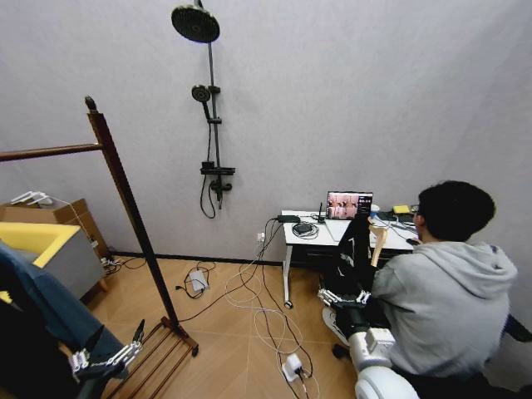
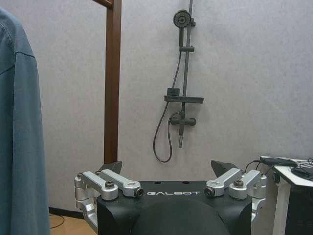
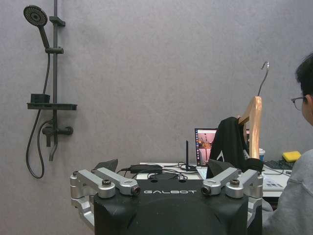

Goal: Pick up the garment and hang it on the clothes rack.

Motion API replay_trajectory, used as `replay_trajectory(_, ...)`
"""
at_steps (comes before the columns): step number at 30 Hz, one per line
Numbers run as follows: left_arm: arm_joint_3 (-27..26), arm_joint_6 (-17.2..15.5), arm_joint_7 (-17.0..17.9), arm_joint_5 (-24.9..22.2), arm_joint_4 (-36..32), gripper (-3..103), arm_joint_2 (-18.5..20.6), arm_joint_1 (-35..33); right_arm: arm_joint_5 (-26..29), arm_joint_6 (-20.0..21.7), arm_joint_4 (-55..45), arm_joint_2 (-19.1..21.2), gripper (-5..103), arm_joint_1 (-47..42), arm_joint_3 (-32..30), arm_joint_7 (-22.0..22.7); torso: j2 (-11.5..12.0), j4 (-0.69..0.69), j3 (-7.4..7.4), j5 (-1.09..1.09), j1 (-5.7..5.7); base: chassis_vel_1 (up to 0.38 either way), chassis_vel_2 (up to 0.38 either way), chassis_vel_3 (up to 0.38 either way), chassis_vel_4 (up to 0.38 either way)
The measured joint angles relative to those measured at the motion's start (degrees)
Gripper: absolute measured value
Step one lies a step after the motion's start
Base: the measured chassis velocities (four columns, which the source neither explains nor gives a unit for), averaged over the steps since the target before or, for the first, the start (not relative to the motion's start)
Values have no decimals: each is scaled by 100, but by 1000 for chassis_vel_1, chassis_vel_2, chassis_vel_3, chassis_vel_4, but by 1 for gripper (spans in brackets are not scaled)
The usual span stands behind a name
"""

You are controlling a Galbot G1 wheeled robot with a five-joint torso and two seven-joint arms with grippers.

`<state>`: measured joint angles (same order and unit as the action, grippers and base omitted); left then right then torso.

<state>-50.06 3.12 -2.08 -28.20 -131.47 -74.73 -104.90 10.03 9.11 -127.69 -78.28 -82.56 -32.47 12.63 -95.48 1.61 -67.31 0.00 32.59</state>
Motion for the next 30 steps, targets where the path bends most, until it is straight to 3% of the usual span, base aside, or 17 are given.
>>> replay_trajectory(30, 0, 0, 0, 0, 0, 100, 0, 0, 16, -120, 218, 9, 100, 85, -1, 2, 0, 0, 0, 0, 0, 17, -73, -76, 16)
